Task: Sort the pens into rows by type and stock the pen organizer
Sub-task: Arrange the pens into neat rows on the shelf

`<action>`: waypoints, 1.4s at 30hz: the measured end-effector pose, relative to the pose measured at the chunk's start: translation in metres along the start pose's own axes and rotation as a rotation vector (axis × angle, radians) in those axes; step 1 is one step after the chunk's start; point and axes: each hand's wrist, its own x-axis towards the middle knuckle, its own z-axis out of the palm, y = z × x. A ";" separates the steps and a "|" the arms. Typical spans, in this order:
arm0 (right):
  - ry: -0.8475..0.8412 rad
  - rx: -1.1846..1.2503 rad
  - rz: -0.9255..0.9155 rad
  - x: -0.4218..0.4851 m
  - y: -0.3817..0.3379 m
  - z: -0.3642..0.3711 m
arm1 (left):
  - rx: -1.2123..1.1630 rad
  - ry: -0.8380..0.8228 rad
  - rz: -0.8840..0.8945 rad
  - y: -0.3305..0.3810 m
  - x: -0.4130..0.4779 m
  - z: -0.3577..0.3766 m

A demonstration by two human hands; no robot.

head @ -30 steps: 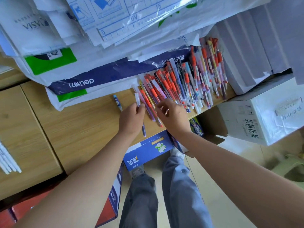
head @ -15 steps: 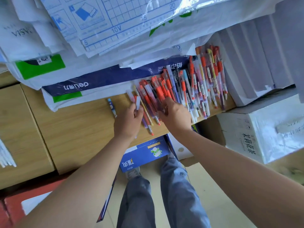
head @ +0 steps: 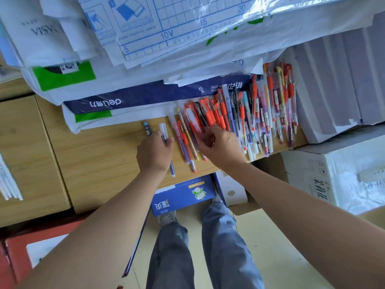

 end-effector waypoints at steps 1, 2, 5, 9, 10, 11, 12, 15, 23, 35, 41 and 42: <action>-0.021 0.017 -0.012 -0.001 -0.002 0.002 | 0.002 0.001 0.011 -0.002 0.000 0.001; -0.036 0.028 -0.026 -0.002 -0.003 0.005 | 0.002 -0.001 0.022 -0.004 0.000 0.001; -0.076 -0.010 -0.041 -0.002 -0.012 0.021 | -0.037 0.003 0.023 -0.010 -0.001 -0.001; -0.089 -0.203 -0.021 -0.001 -0.028 0.040 | -0.082 0.015 0.005 -0.023 -0.001 -0.008; -0.082 -0.253 -0.016 0.000 -0.032 0.042 | -0.085 0.011 0.005 -0.027 -0.001 -0.010; -0.072 -0.301 -0.009 0.002 -0.035 0.044 | -0.090 0.003 0.002 -0.030 -0.001 -0.012; -0.067 -0.347 -0.002 0.003 -0.038 0.046 | -0.097 -0.010 -0.001 -0.033 -0.001 -0.013; -0.074 -0.419 0.002 0.003 -0.046 0.048 | -0.134 -0.063 0.000 -0.040 -0.001 -0.012; -0.064 -0.086 0.106 0.008 -0.043 0.045 | -0.201 -0.100 -0.003 -0.050 0.002 -0.015; -0.162 0.072 0.050 -0.008 -0.016 0.004 | -0.293 -0.143 0.050 -0.003 0.004 -0.014; 0.081 -0.006 0.044 -0.007 0.004 -0.018 | -0.272 -0.200 0.026 0.001 0.004 -0.002; 0.127 -0.031 0.050 -0.006 0.008 -0.023 | -0.288 -0.203 0.031 0.005 0.003 0.000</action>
